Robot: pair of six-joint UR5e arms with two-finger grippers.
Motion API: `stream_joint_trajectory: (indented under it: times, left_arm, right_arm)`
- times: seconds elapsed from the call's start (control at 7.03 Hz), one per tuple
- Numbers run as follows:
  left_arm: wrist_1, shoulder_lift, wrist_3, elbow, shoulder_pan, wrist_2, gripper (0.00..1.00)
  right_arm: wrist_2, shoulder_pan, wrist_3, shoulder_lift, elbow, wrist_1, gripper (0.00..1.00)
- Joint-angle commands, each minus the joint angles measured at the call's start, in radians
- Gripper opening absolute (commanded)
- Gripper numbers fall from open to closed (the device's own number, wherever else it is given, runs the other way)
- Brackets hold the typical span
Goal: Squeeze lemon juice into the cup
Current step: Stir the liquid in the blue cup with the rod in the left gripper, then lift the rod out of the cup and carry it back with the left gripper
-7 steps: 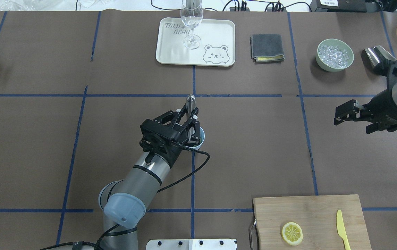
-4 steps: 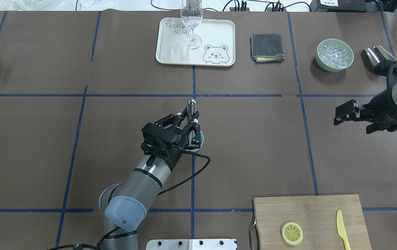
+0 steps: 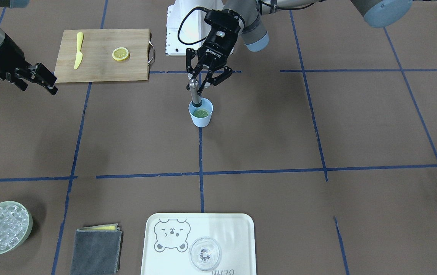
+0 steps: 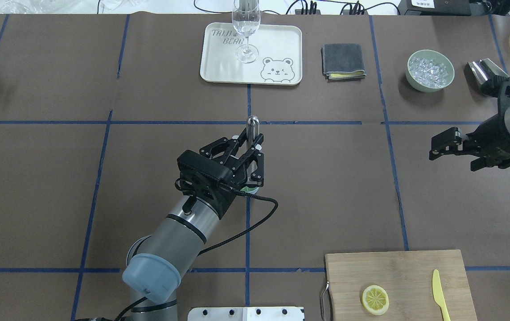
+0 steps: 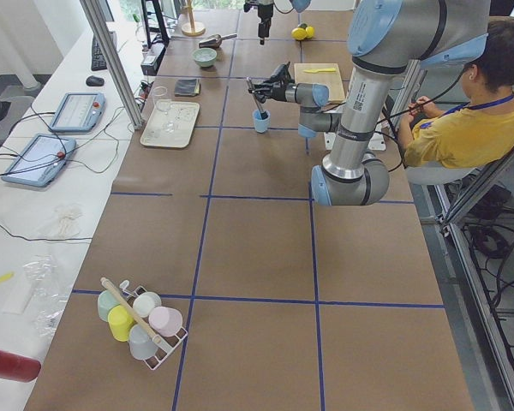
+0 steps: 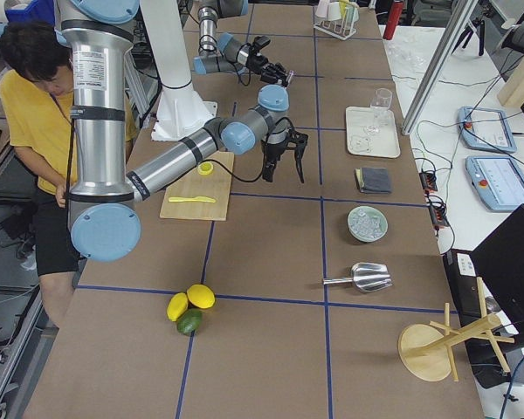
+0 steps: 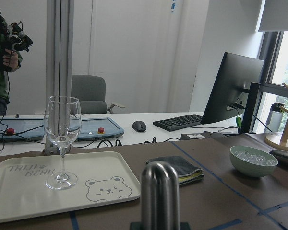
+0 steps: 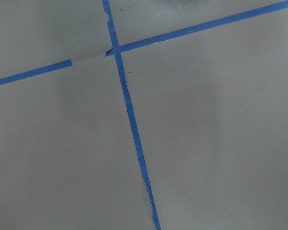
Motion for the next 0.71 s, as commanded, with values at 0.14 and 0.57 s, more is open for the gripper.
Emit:
stream_joint_trajectory:
  times: [0.14, 0.57]
  left_arm:
    - [0.008, 0.019, 0.106, -0.254, -0.031, 0.003, 0.0]
    - [0.009, 0.216, 0.048, -0.278, -0.116, -0.013, 0.0]
  right_arm:
    - [0.037, 0.024, 0.0, -0.03, 0.017, 0.002, 1.0]
    - [0.039, 0.03, -0.002, -0.06, 0.014, 0.004, 1.0]
